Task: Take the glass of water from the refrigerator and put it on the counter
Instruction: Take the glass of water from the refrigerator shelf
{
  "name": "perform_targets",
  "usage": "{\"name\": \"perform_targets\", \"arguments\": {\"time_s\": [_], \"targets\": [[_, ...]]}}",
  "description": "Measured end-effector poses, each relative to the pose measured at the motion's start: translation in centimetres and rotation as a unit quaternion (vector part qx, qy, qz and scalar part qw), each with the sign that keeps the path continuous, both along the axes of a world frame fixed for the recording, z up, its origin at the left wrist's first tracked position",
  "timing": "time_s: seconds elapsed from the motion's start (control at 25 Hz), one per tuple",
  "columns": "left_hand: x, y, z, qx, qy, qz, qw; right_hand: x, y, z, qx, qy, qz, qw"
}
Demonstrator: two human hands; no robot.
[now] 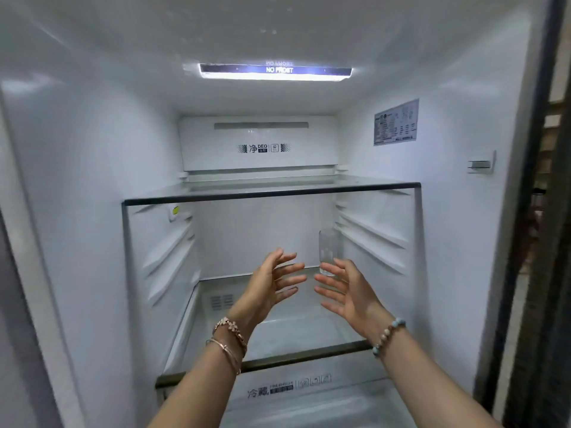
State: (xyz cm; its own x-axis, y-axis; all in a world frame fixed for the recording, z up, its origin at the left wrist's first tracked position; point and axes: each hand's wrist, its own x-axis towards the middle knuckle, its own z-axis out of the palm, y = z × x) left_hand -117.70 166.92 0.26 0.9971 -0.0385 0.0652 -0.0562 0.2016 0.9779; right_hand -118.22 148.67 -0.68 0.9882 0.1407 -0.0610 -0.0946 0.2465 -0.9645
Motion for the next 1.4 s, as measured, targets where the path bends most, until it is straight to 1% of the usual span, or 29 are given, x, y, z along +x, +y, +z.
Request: {"name": "perform_targets", "arguments": {"time_s": [0.12, 0.24, 0.36, 0.44, 0.52, 0.64, 0.72, 0.84, 1.0, 1.08, 1.28, 1.4], "targets": [[5.5, -2.1, 0.7, 0.102, -0.03, 0.021, 0.994, 1.6, -0.9, -1.0, 0.0, -0.001, -0.024, 1.0], [10.4, -4.9, 0.6, 0.217, -0.064, 0.055, 0.972, 2.1, -1.8, -2.0, -0.001, 0.003, -0.051, 0.999], [13.6, -7.6, 0.2, 0.273, -0.097, 0.09, 0.953, 2.6, -2.4, -2.2, 0.004, 0.022, -0.074, 0.997], [15.1, -8.8, -0.5, 0.28, -0.105, 0.097, 0.949, 2.8, -2.8, -2.1, 0.005, 0.037, -0.089, 0.995], [16.8, -9.6, -1.6, 0.268, -0.095, 0.107, 0.953, 2.8, -2.9, -2.0, 0.003, 0.048, -0.095, 0.994], [20.6, -10.1, -4.3, 0.299, -0.074, 0.134, 0.942, 2.7, -3.3, -2.1, 0.007, 0.047, -0.099, 0.994], [21.0, -10.1, -4.7, 0.292, -0.073, 0.136, 0.944, 2.6, -3.4, -2.1, 0.007, 0.036, -0.097, 0.995], [17.9, -9.7, -2.9, 0.273, -0.076, 0.142, 0.948, 2.4, -3.4, -1.9, 0.005, 0.014, -0.099, 0.995], [16.2, -8.7, -2.5, 0.308, -0.08, 0.121, 0.94, 2.1, -3.4, -1.1, 0.0, 0.005, -0.096, 0.995], [15.8, -8.0, -2.9, 0.31, -0.081, 0.118, 0.94, 2.0, -3.2, -0.8, 0.003, -0.002, -0.091, 0.996], [13.5, -6.9, -2.8, 0.265, -0.094, 0.127, 0.951, 1.4, -3.1, 0.7, -0.004, -0.006, -0.088, 0.996], [11.3, -6.5, -1.3, 0.272, -0.125, 0.117, 0.947, 0.7, -3.0, 2.0, -0.009, -0.008, -0.089, 0.996]]}}
